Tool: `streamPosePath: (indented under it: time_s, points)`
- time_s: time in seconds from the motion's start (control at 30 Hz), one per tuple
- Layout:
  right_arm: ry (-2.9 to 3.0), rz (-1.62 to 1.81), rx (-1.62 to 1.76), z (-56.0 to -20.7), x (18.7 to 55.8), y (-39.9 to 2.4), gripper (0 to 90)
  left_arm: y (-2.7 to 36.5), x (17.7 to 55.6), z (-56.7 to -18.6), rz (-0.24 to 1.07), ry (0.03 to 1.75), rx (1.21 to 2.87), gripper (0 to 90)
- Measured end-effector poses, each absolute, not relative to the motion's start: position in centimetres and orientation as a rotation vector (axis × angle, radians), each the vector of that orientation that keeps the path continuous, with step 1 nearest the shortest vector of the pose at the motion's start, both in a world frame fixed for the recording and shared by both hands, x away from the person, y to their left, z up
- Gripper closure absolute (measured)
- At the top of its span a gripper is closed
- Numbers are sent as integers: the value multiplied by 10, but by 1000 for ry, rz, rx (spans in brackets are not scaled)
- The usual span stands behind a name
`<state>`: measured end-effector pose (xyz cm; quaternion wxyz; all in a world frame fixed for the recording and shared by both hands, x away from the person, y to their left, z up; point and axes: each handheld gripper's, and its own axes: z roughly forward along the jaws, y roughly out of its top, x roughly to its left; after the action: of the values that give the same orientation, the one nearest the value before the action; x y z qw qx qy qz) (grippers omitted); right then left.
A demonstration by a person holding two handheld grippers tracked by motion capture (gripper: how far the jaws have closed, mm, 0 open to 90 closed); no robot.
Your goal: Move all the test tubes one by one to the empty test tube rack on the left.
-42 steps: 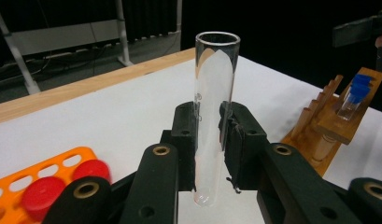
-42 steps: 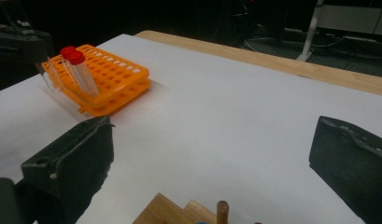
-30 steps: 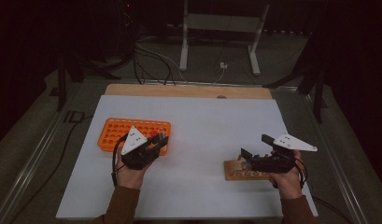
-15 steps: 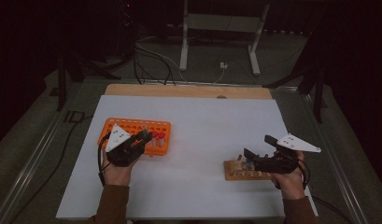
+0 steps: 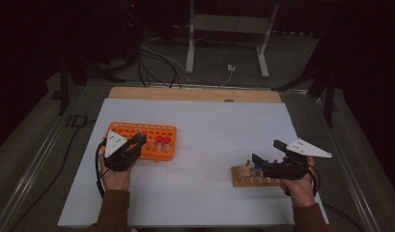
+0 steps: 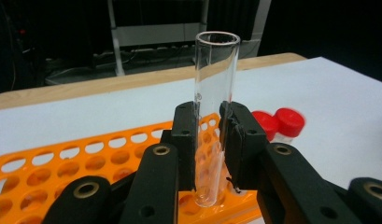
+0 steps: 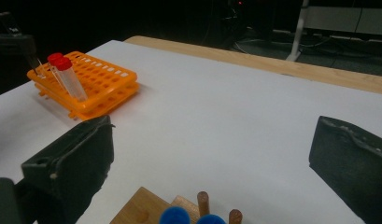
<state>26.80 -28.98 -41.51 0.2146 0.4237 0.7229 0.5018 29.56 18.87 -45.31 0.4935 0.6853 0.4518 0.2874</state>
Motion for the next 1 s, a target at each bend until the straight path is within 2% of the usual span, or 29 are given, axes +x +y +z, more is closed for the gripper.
streamPosePath:
  time_s: [0.43,0.73,1.0]
  points:
    - [2003,1402,1188,-417,269,-292,3,187,311,-479,677,1163,1689,759]
    - [2014,1399,1177,-418,269,-290,3,179,316,-496,668,1166,1832,763]
    - [2017,1399,1179,-419,269,-290,3,179,317,-498,656,1160,1867,769]
